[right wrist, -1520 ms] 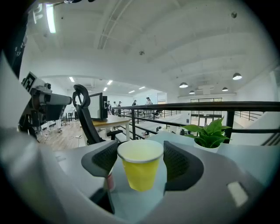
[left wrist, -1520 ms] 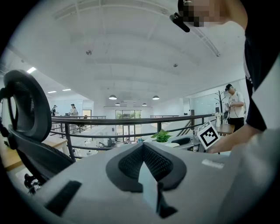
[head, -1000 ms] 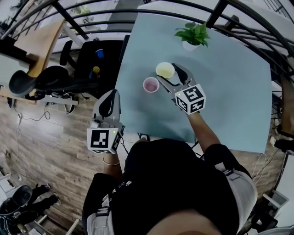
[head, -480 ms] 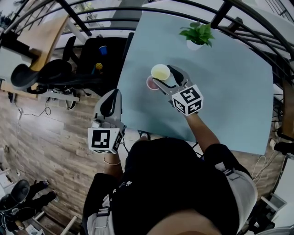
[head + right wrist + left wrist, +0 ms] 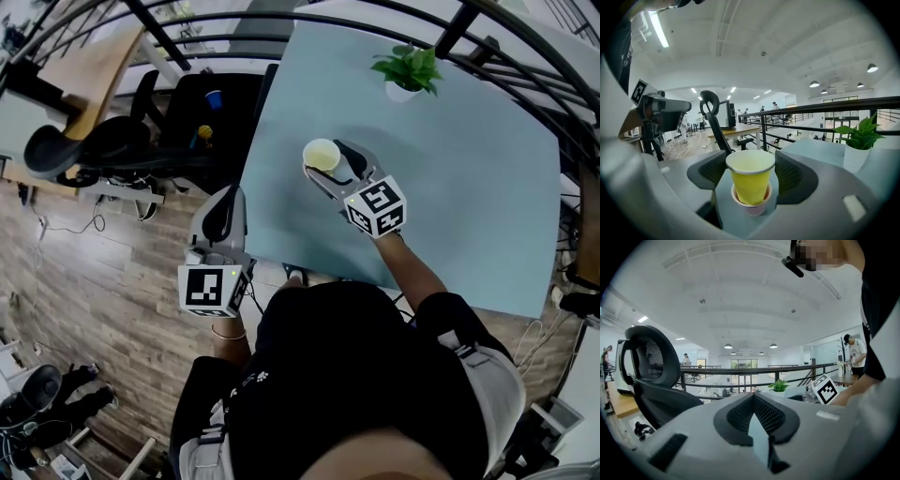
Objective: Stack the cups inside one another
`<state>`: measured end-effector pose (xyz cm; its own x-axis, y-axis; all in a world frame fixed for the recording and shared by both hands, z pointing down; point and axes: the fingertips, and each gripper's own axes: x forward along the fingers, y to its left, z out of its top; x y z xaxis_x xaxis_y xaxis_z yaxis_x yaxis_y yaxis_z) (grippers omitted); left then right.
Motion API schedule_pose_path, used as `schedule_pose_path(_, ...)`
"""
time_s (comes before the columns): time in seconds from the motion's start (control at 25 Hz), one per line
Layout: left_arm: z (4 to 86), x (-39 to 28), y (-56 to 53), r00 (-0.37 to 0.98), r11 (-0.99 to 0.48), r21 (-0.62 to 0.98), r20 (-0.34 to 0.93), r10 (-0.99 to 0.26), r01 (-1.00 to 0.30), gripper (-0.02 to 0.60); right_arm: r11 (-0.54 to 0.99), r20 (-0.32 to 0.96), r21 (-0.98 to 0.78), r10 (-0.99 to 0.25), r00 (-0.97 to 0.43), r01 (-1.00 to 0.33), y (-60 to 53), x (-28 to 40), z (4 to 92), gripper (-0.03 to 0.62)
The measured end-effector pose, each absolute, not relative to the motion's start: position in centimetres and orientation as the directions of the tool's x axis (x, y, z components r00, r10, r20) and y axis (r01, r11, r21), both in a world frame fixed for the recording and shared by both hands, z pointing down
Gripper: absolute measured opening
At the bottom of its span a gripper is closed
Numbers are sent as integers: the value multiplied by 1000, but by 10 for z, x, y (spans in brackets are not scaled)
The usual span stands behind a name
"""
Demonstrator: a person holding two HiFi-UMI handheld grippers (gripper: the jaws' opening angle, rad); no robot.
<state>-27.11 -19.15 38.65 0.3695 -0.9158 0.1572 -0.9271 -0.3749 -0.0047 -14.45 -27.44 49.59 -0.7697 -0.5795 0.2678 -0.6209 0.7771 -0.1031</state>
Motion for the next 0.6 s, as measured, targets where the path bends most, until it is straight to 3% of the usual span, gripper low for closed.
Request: schedule_pose_path(0.6, 389, -281, -190, 351, -356, -5, 165, -922, -934, -8, 775, 317, -115, -564, -763, -621, -275, -151, 524, 330)
